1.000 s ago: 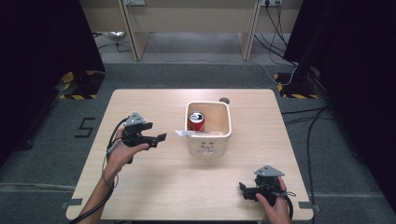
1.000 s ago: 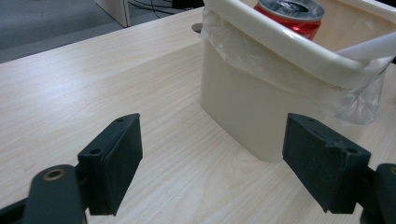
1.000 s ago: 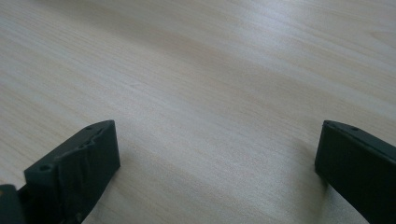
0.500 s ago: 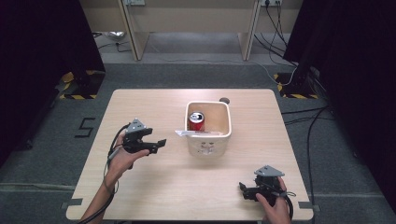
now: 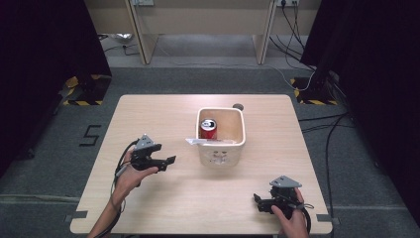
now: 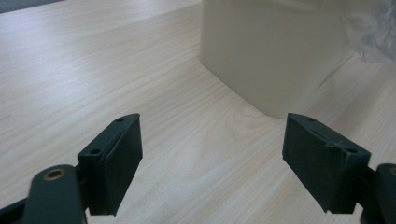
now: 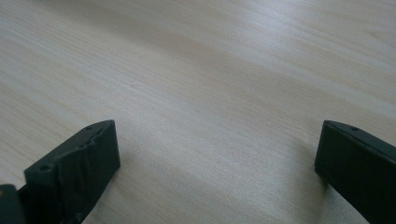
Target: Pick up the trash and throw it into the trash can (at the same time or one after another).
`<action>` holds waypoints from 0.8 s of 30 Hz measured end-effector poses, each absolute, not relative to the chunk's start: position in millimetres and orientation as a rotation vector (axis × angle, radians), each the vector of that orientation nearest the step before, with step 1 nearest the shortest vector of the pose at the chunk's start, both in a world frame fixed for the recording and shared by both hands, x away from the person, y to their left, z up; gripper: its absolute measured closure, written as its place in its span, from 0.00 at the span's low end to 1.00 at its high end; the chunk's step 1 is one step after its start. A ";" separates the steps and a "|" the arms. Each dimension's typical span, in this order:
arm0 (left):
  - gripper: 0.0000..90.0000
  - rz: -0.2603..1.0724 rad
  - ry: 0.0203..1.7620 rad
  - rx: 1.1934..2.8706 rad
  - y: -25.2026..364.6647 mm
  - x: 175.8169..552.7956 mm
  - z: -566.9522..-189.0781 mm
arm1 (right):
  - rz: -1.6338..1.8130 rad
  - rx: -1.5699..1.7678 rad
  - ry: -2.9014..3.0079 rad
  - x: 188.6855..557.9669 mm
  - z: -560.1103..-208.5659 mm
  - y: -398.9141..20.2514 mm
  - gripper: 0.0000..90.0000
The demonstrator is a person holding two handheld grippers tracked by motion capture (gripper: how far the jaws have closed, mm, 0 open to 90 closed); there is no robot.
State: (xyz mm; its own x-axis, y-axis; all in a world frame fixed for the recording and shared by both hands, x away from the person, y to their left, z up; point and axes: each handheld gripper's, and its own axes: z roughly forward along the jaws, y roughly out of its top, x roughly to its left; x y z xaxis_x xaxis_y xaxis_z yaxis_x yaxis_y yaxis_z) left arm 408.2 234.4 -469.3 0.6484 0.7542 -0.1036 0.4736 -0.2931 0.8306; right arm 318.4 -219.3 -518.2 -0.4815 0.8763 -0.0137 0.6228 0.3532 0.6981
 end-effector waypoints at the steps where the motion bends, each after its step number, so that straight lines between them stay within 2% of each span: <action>1: 0.22 0.386 0.963 1.953 234.7 407.6 -470.7 | 0.899 1.316 2.235 318.2 -518.1 -219.2 0.00; 24: 0.22 0.377 0.971 1.998 237.1 395.1 -493.4 | 0.898 1.317 2.234 318.2 -518.1 -219.1 0.00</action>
State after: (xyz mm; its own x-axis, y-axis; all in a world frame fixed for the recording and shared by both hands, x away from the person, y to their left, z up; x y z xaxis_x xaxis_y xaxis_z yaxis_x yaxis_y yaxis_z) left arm 395.1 237.1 -493.4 0.6513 0.7532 -0.0924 0.4935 -0.3279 0.8055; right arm 318.2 -219.1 -518.1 -0.4796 0.8774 -0.0131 0.6240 0.3515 0.6979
